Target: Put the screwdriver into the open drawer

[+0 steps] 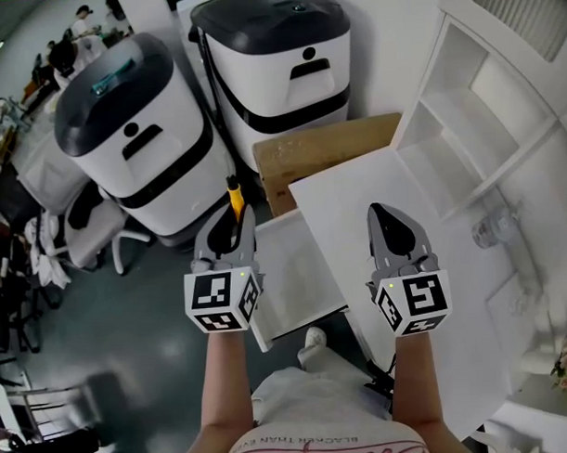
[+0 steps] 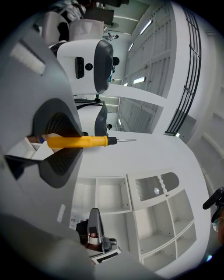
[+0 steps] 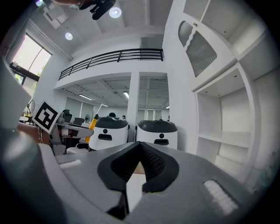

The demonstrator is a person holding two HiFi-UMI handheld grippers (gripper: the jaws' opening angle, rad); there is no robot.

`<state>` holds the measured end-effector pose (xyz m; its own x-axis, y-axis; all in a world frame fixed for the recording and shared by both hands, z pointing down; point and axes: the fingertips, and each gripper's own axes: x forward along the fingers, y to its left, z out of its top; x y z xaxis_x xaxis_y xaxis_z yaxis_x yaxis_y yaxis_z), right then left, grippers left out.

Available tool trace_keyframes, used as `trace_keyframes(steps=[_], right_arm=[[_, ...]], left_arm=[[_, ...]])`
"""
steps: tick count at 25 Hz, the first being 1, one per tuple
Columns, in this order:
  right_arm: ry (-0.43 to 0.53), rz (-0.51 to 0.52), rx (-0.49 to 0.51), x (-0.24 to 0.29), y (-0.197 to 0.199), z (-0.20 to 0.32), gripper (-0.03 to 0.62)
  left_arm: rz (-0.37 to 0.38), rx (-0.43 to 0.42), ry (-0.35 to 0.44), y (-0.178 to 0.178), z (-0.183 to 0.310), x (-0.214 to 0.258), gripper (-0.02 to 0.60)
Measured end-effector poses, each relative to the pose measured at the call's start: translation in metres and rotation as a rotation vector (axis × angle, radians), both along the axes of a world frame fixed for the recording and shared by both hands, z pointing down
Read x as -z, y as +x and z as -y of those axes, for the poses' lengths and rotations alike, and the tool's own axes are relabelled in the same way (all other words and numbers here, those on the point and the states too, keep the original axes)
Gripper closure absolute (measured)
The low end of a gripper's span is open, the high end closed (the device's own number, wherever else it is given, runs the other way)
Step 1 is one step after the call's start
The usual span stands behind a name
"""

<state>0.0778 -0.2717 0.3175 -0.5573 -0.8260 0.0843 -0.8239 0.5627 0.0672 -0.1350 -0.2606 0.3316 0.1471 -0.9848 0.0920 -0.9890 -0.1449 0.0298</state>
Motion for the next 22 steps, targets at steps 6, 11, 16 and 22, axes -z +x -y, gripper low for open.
trace_keyframes(steps=[6,11,16,22], right_arm=[[-0.074,-0.01,-0.022,-0.028,0.005,0.013,0.594],[-0.125,-0.023,-0.031,-0.047,0.003,0.014,0.594],[-0.161,-0.039,-0.047,-0.061,-0.005,0.006,0.594],[-0.181,-0.05,-0.073,-0.067,-0.016,-0.003,0.593]], left_arm=[[-0.003,0.0,-0.08,0.0,0.01,-0.032,0.486],[-0.02,0.005,-0.153,-0.005,0.009,-0.062,0.485],[-0.016,-0.035,-0.231,-0.005,0.007,-0.096,0.486],[-0.033,-0.101,-0.322,-0.001,0.004,-0.129,0.485]])
